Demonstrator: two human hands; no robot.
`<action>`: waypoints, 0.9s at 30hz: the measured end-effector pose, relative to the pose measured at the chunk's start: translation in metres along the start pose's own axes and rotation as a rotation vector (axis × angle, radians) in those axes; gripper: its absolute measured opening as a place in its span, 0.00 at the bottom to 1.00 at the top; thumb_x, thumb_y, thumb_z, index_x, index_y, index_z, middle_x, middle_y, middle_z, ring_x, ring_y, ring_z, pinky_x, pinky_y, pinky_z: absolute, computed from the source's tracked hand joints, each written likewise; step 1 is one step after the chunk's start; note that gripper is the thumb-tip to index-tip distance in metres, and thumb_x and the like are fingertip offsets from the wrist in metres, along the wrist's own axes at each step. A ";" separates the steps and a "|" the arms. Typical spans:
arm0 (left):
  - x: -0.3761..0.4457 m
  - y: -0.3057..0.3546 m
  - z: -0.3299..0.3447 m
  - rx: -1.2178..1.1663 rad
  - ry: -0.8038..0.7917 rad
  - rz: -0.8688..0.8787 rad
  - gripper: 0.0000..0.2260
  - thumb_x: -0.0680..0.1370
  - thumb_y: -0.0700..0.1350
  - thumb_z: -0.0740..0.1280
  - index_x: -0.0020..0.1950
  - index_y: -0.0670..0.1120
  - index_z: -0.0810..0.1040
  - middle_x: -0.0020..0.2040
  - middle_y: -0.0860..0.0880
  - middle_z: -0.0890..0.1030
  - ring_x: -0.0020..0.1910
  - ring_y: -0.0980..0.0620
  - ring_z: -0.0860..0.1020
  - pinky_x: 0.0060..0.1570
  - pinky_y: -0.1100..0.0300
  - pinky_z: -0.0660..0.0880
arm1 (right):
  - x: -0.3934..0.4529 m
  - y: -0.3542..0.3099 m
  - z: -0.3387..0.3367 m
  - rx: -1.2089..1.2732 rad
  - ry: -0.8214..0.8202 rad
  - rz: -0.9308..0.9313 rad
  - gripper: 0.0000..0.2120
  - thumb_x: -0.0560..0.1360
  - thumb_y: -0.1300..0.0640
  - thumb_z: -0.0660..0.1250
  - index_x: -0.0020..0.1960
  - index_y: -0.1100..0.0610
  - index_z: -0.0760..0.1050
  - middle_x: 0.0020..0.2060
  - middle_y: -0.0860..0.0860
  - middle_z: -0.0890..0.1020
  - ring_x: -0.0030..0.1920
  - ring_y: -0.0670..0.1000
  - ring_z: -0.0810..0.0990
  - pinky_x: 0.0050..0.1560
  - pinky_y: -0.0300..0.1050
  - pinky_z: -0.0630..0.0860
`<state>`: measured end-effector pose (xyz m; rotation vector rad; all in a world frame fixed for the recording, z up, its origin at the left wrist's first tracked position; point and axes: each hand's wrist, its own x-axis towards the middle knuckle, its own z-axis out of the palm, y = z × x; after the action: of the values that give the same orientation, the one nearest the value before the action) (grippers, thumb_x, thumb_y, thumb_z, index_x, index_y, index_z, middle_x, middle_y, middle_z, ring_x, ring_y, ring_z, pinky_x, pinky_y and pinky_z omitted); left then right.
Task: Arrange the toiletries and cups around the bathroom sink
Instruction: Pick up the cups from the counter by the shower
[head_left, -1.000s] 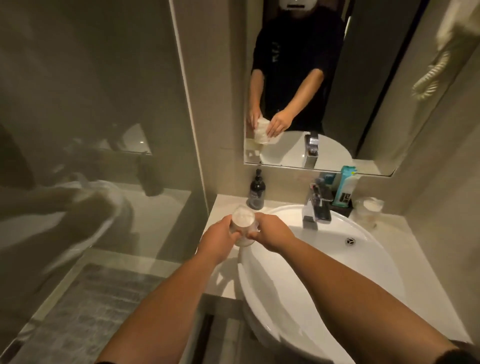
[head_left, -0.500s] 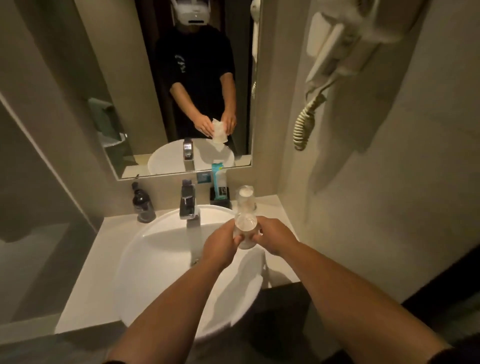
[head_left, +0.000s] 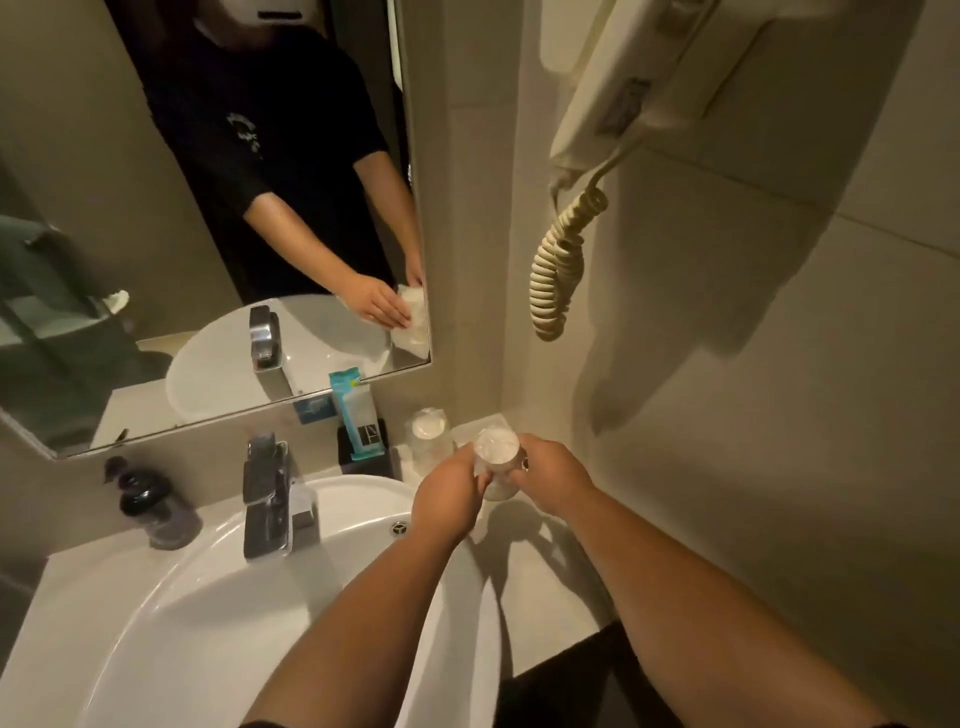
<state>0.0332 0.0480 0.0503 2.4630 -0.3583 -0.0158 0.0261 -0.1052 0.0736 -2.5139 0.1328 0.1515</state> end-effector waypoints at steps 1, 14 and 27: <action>0.014 -0.008 0.005 -0.002 -0.022 0.000 0.14 0.79 0.48 0.61 0.64 0.50 0.72 0.56 0.47 0.81 0.53 0.45 0.78 0.45 0.57 0.70 | 0.014 0.002 0.006 0.001 -0.005 0.023 0.19 0.72 0.56 0.67 0.62 0.52 0.73 0.53 0.51 0.82 0.51 0.53 0.80 0.50 0.47 0.76; 0.121 -0.063 0.072 -0.175 -0.074 -0.130 0.09 0.81 0.47 0.58 0.53 0.61 0.74 0.46 0.61 0.78 0.47 0.56 0.76 0.40 0.73 0.64 | 0.130 0.037 0.075 0.124 0.099 0.230 0.20 0.73 0.55 0.67 0.64 0.50 0.72 0.53 0.53 0.83 0.52 0.56 0.80 0.47 0.43 0.73; 0.133 -0.068 0.088 -0.019 0.022 -0.102 0.12 0.77 0.53 0.61 0.45 0.47 0.79 0.42 0.49 0.82 0.36 0.59 0.79 0.35 0.67 0.72 | 0.152 0.045 0.089 0.020 0.040 0.271 0.22 0.76 0.57 0.63 0.68 0.55 0.65 0.56 0.57 0.80 0.53 0.58 0.79 0.51 0.47 0.75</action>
<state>0.1700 0.0120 -0.0502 2.4588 -0.2222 -0.0346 0.1638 -0.0984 -0.0452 -2.4696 0.4890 0.2077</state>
